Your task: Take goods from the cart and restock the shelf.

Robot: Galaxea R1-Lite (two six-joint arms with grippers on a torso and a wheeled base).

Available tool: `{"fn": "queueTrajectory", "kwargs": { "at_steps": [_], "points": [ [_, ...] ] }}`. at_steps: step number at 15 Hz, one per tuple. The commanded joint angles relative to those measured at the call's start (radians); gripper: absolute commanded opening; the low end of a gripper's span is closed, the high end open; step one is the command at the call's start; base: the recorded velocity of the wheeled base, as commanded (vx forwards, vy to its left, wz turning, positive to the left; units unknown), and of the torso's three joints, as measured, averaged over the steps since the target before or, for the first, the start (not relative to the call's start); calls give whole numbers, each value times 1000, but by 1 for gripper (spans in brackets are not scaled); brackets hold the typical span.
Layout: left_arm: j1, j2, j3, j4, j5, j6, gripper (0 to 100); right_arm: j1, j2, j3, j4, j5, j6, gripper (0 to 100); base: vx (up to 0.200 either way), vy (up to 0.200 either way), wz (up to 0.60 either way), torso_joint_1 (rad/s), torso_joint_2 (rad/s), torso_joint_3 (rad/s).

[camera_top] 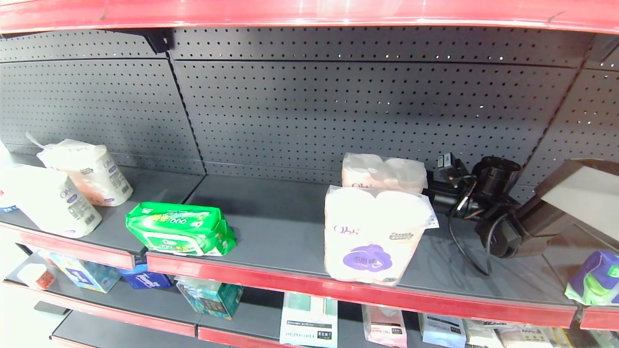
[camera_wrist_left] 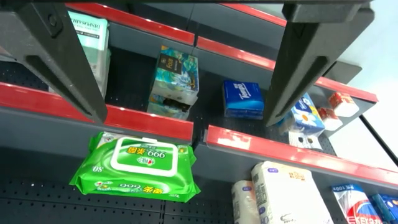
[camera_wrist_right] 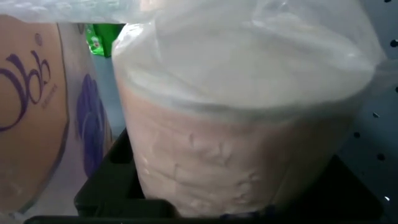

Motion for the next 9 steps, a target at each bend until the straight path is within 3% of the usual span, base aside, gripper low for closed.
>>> {"fn": "queueTrajectory", "kwargs": {
  "at_steps": [1,9],
  "points": [
    [0,0,0,0,1,0,100,-6,1,2,-1,-7,-2,0,0,0,0,0,0,0],
    [0,0,0,0,1,0,100,5,-6,11,-1,-115,-4,0,0,0,0,0,0,0]
  ]
}}
